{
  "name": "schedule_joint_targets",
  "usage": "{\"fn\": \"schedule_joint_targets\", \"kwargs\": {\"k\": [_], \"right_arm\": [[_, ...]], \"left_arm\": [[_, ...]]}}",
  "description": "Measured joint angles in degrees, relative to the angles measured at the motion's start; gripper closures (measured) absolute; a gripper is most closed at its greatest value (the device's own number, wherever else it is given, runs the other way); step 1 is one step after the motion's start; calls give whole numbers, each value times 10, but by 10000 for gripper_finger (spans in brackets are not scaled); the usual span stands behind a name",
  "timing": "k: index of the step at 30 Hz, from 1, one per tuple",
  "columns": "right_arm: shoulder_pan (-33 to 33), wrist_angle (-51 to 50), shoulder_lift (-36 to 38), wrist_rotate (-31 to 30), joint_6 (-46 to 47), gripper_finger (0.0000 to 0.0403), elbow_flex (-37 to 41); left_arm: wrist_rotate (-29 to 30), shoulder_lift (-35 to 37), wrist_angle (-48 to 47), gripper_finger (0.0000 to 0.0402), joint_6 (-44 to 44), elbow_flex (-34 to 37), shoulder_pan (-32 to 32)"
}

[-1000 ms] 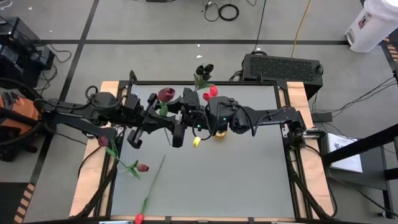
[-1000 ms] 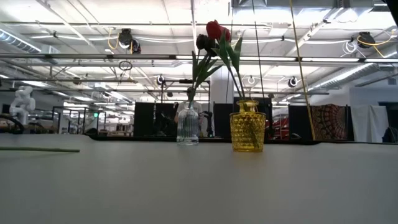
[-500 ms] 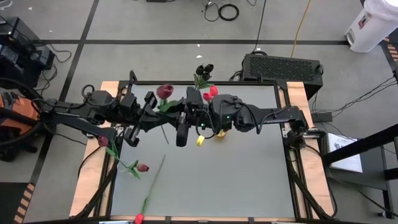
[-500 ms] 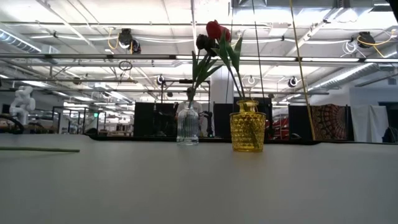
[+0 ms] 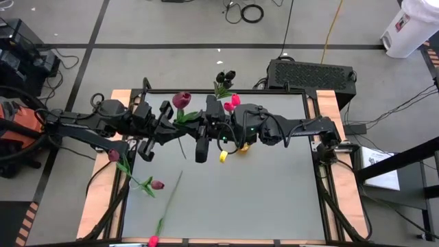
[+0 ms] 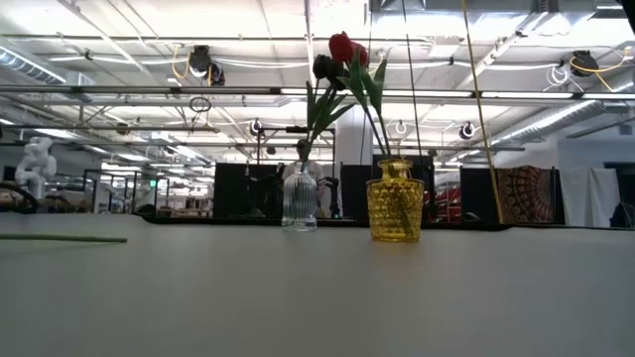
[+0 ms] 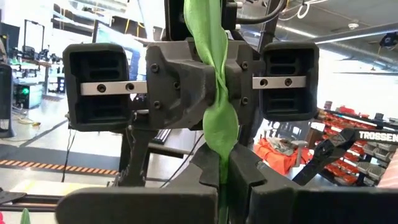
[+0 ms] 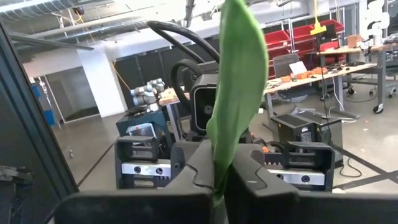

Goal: Sort flowers into vase by color
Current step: Put the red tulip into the bottom transparent bin

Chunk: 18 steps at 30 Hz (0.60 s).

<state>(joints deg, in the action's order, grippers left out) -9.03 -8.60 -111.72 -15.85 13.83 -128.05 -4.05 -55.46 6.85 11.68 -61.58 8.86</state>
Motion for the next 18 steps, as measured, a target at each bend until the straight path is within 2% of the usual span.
{"fn": "schedule_joint_targets", "kwargs": {"k": [5, 11, 18], "right_arm": [[1, 0, 0, 2, -2, 401, 0], [2, 5, 2, 7, 0, 402, 0], [3, 2, 9, 3, 0, 402, 0]], "left_arm": [[-11, 0, -1, 388, 0, 0, 0], [-21, 0, -8, 350, 26, 0, 1], [-22, 9, -62, 320, 29, 0, 3]]}}
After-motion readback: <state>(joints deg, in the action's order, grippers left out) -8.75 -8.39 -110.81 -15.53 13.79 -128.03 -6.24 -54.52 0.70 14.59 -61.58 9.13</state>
